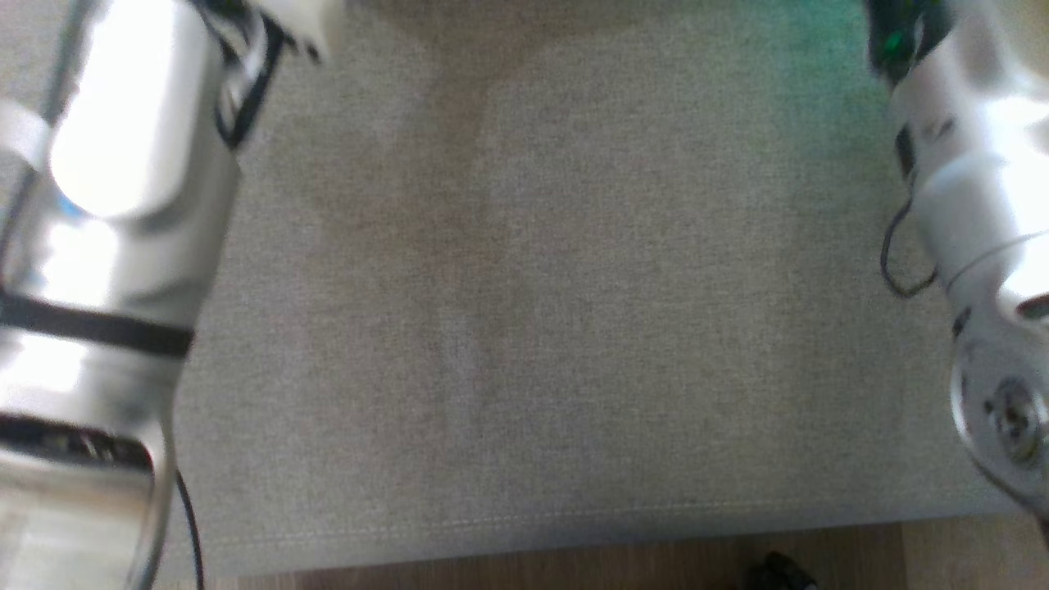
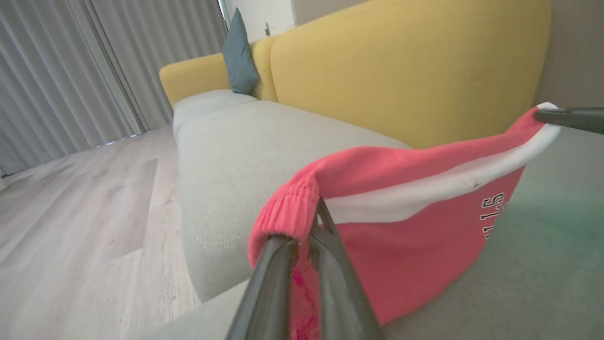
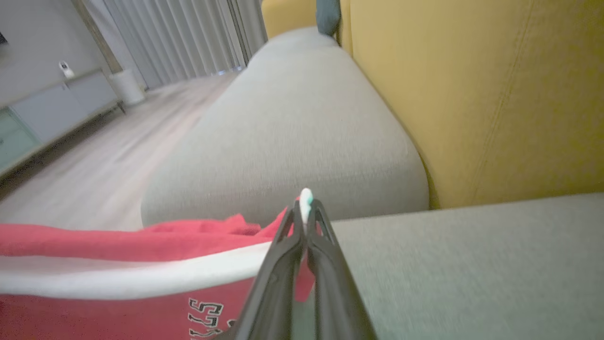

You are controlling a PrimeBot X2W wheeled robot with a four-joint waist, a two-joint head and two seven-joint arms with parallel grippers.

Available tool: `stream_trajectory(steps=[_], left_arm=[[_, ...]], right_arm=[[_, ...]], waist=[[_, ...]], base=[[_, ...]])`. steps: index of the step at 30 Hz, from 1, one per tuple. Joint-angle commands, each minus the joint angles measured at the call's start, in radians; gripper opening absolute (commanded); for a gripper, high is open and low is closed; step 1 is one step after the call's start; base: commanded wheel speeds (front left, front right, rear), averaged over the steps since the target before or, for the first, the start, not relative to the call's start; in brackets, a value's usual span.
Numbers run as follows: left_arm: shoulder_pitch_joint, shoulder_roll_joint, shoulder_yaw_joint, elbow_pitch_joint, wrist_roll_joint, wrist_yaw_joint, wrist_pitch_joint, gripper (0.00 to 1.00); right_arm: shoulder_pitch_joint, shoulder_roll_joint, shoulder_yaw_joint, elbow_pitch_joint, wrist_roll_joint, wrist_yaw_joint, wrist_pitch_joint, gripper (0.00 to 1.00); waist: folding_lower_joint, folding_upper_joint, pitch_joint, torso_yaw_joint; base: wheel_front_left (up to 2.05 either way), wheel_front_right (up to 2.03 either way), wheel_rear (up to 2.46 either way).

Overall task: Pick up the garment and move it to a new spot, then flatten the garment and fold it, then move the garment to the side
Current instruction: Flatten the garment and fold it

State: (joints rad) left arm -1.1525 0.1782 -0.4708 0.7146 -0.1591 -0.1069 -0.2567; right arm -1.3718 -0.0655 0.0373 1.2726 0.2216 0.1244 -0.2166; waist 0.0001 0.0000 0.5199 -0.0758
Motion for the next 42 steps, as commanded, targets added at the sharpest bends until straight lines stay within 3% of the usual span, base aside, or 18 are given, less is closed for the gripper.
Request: stream_trajectory(steps=[1,11,23,34,41,42], left_arm=[[-0.018,0.036,0.020,-0.041,0.004,-0.003,-0.005,0.00],[0.276,0.067,-0.079,-0.075,-0.008,-0.022,-0.005,0.00],[0.494,0.117,-0.251,-0.114,-0.062,-0.024,-0.005,0.00],[0.673,0.163,-0.383,-0.199,-0.185,-0.024,0.013,0.00],[0.790,0.201,-0.415,-0.347,-0.239,-0.016,0.079,0.00],[0.790,0.201,-0.415,-0.347,-0.239,-0.016,0.079,0.00]], right_arm=[[-0.004,0.015,0.020,-0.025,0.005,0.006,0.007,0.00],[0.200,-0.013,0.193,-0.006,0.036,0.006,0.131,0.00],[0.399,-0.129,0.431,-0.141,0.189,0.006,0.308,0.00],[0.576,-0.327,0.622,-0.380,0.389,0.006,0.550,0.00],[0.695,-0.487,0.666,-0.564,0.505,0.006,0.709,0.00],[0.695,-0.487,0.666,-0.564,0.505,0.006,0.709,0.00]], waist=[[-0.0001,0.0000,-0.016,0.003],[-0.0001,0.0000,-0.143,-0.009],[-0.0001,0.0000,-0.282,-0.033],[-0.0001,0.0000,-0.419,-0.049],[-0.0001,0.0000,-0.478,-0.051],[-0.0001,0.0000,-0.478,-0.051]], base=[[0.00,0.00,0.00],[0.00,0.00,0.00],[0.00,0.00,0.00],[0.00,0.00,0.00],[0.00,0.00,0.00],[0.00,0.00,0.00]])
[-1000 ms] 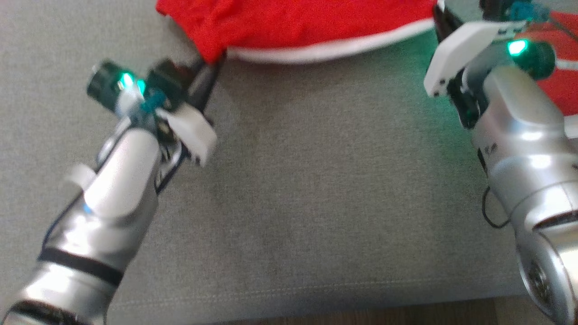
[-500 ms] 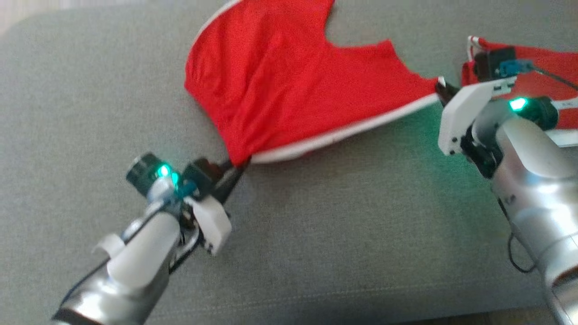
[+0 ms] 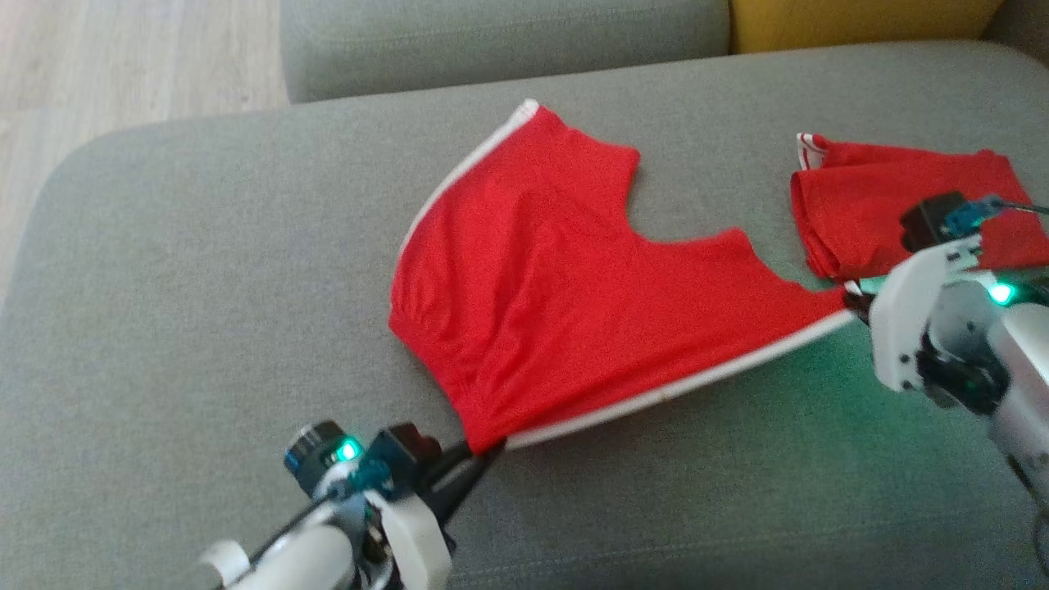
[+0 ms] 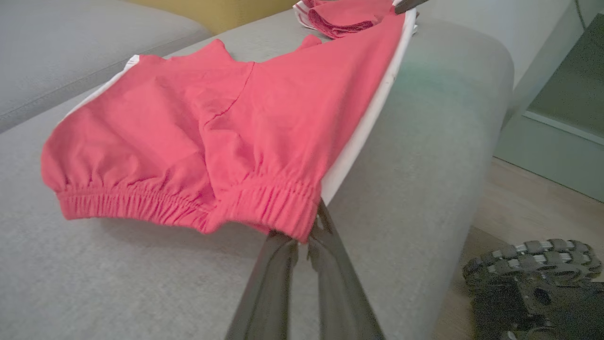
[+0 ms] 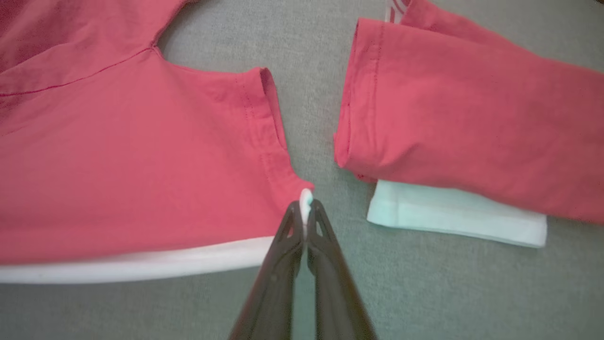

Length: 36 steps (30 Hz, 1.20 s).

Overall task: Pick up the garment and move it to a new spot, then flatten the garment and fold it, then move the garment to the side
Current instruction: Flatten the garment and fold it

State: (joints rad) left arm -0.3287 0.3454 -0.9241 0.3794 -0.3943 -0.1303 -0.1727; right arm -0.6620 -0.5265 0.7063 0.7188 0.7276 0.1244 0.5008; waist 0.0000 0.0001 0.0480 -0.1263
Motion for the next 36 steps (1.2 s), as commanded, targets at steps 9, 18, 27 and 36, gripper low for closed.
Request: stream_trajectory(steps=[9,18,27,36], left_arm=[[0.086,0.080,-0.006,-0.235,-0.034,0.041,0.111,0.00],[0.063,0.086,0.021,-0.351,-0.049,0.077,0.151,0.00],[-0.057,0.065,0.080,-0.383,-0.049,0.090,0.144,0.00],[-0.171,0.006,0.085,-0.319,-0.035,0.071,0.116,0.00]], right_arm=[[0.124,-0.205,-0.063,-0.224,0.082,0.006,0.204,0.00],[0.111,-0.198,-0.245,-0.390,0.027,0.006,0.287,0.00],[-0.049,-0.090,-0.341,-0.412,-0.079,0.006,0.366,0.00],[-0.226,-0.057,-0.295,-0.342,-0.165,0.006,0.373,0.00]], waist=[[0.0000,-0.0001,-0.028,0.013],[0.0000,-0.0001,0.016,0.056],[0.0000,-0.0001,0.084,0.142],[0.0000,-0.0001,0.185,0.245]], base=[[0.00,0.00,0.00],[0.00,0.00,0.00],[0.00,0.00,0.00],[0.00,0.00,0.00]])
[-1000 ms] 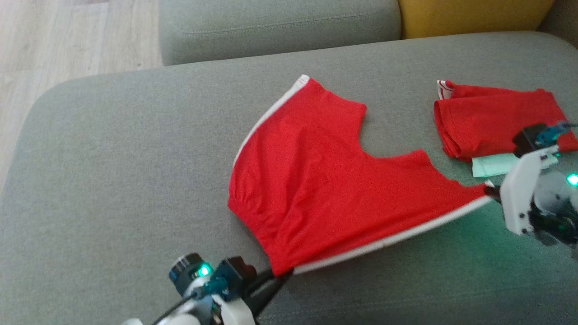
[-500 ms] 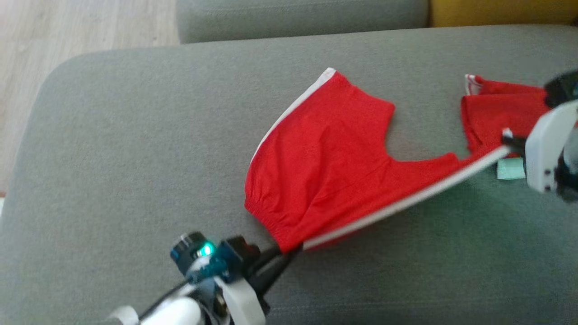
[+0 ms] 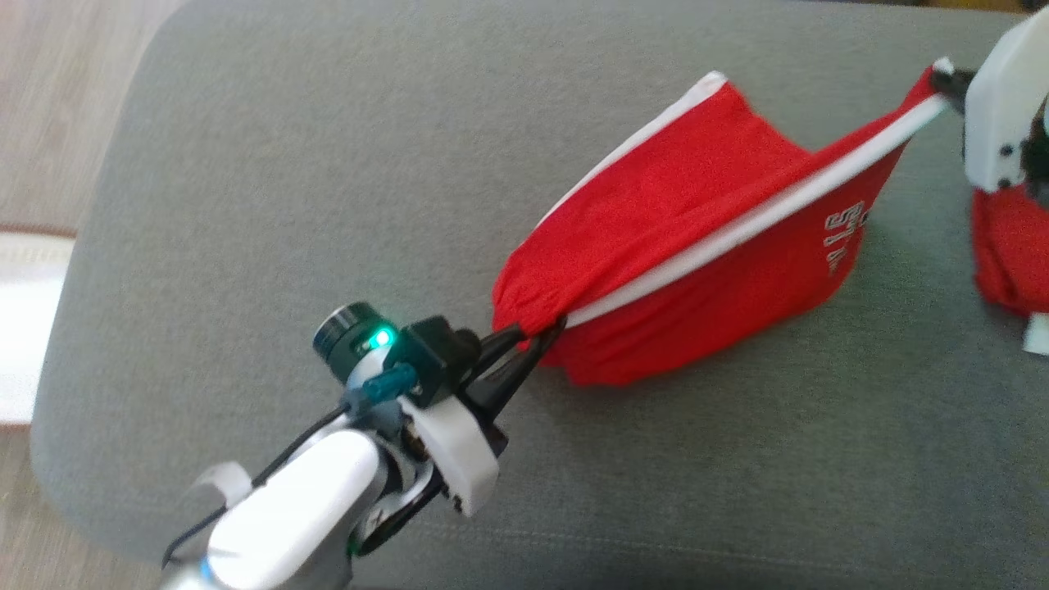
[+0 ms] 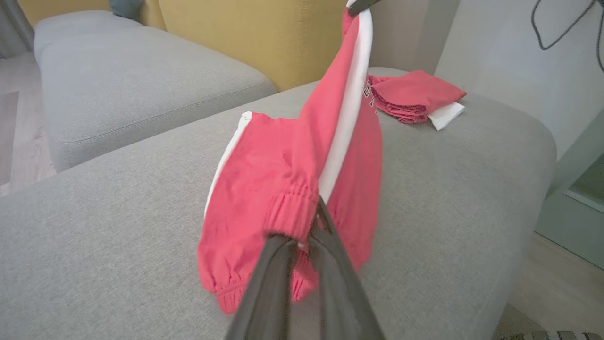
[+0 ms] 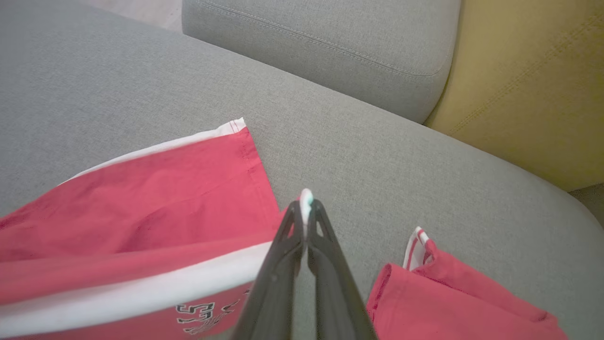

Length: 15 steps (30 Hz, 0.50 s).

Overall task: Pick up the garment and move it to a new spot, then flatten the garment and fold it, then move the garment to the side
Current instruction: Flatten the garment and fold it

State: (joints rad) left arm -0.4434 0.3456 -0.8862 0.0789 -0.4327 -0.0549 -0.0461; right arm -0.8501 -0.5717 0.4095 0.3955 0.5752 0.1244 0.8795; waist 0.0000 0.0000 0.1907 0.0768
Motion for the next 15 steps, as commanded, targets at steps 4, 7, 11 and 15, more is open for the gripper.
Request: stream_trajectory(steps=[4,7,11,15], left_arm=[[-0.105,-0.030,0.041,0.027,0.011,-0.014,-0.032,0.00],[-0.139,-0.054,0.036,0.068,0.012,-0.024,-0.051,0.00],[-0.170,-0.078,0.032,0.112,0.012,-0.031,-0.066,0.00],[-0.211,-0.103,0.020,0.170,0.017,-0.040,-0.086,0.00]], right_arm=[[-0.105,0.000,0.014,0.051,-0.035,0.006,-0.026,0.00],[-0.149,0.018,0.028,0.106,-0.049,0.006,-0.045,0.00],[-0.192,0.032,0.052,0.153,-0.067,0.006,-0.071,0.00],[-0.247,0.050,0.081,0.215,-0.086,0.006,-0.122,0.00]], waist=[[0.0000,0.0000,0.085,0.084],[0.0000,0.0000,0.109,0.108],[0.0000,0.0000,0.130,0.124],[0.0000,0.0000,0.161,0.139]], base=[[0.00,0.00,0.00],[0.00,0.00,0.00],[0.00,0.00,0.00],[0.00,0.00,0.00]])
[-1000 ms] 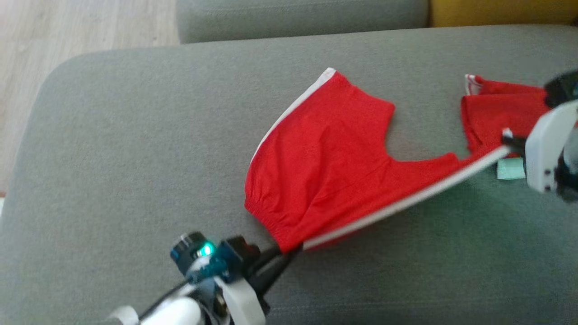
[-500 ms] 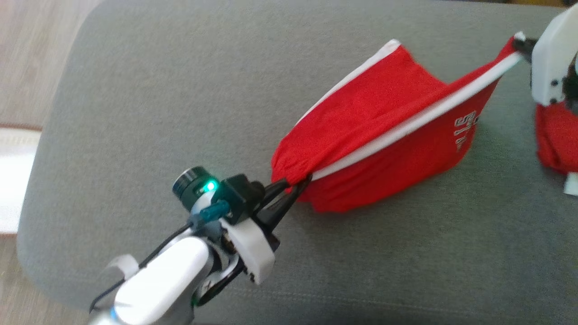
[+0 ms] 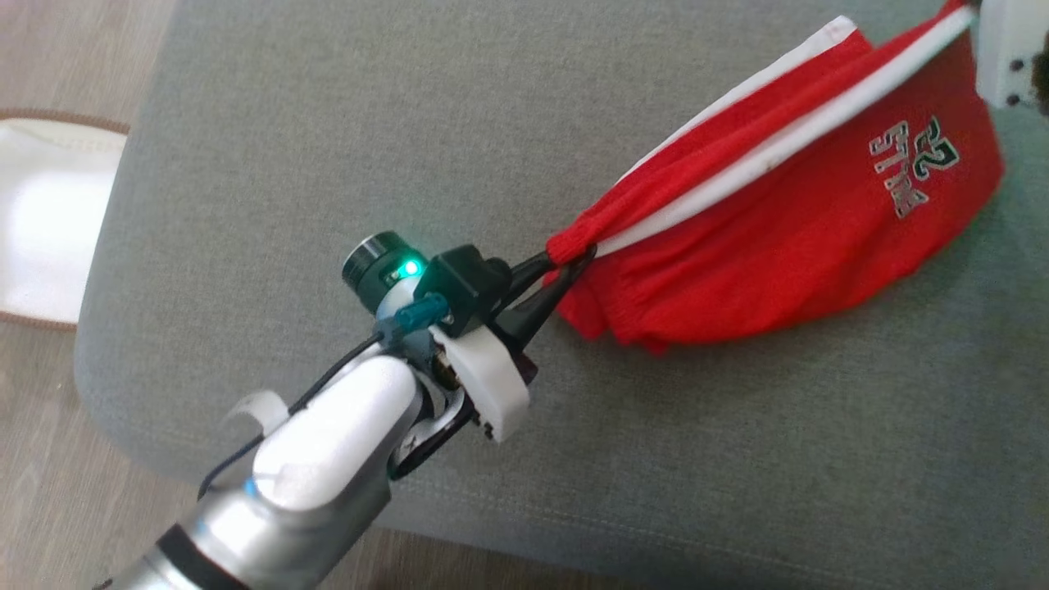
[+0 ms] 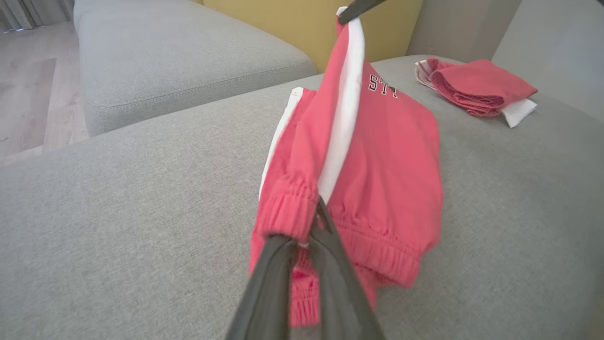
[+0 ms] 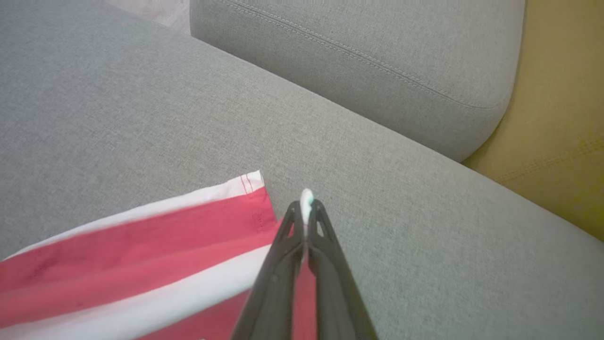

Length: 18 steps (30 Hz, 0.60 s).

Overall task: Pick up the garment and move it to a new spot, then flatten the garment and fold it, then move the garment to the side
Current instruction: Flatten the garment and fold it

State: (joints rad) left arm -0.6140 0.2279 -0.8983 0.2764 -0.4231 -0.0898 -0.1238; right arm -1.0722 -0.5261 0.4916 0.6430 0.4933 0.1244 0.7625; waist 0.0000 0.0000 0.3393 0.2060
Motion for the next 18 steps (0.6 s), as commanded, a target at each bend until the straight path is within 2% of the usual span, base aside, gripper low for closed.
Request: stream_trajectory(steps=[1,13,14,15,16,17,18], left_arm=[[-0.049,0.009,0.030,-0.014,0.009,-0.007,-0.014,0.00],[-0.116,-0.048,0.009,0.141,0.016,-0.016,-0.073,0.00],[-0.119,-0.052,0.009,0.150,0.017,-0.014,-0.077,0.00],[-0.122,-0.055,0.010,0.159,0.017,-0.011,-0.080,0.00],[-0.125,-0.059,0.011,0.168,0.017,-0.008,-0.084,0.43],[-0.127,-0.062,0.011,0.176,0.018,-0.005,-0.087,0.97],[-0.129,-0.064,0.012,0.184,0.020,-0.002,-0.091,1.00]], right_arm=[[-0.037,0.010,0.007,-0.018,-0.008,0.006,-0.018,0.00],[-0.149,0.061,0.099,0.172,-0.029,0.006,-0.190,0.00],[-0.154,0.062,0.105,0.183,-0.031,0.006,-0.206,0.26],[-0.158,0.064,0.106,0.198,-0.030,0.006,-0.220,1.00],[-0.162,0.067,0.109,0.212,-0.030,0.006,-0.234,1.00],[-0.165,0.070,0.111,0.223,-0.029,0.006,-0.250,1.00],[-0.168,0.073,0.114,0.233,-0.026,0.006,-0.264,1.00]], waist=[[0.0000,0.0000,0.019,0.012],[0.0000,0.0000,0.086,0.045],[0.0000,0.0000,0.089,0.047],[0.0000,0.0000,0.091,0.049],[0.0000,0.0000,0.093,0.050],[0.0000,0.0000,0.095,0.051],[0.0000,0.0000,0.096,0.051]], base=[[0.00,0.00,0.00],[0.00,0.00,0.00],[0.00,0.00,0.00],[0.00,0.00,0.00],[0.00,0.00,0.00],[0.00,0.00,0.00],[0.00,0.00,0.00]])
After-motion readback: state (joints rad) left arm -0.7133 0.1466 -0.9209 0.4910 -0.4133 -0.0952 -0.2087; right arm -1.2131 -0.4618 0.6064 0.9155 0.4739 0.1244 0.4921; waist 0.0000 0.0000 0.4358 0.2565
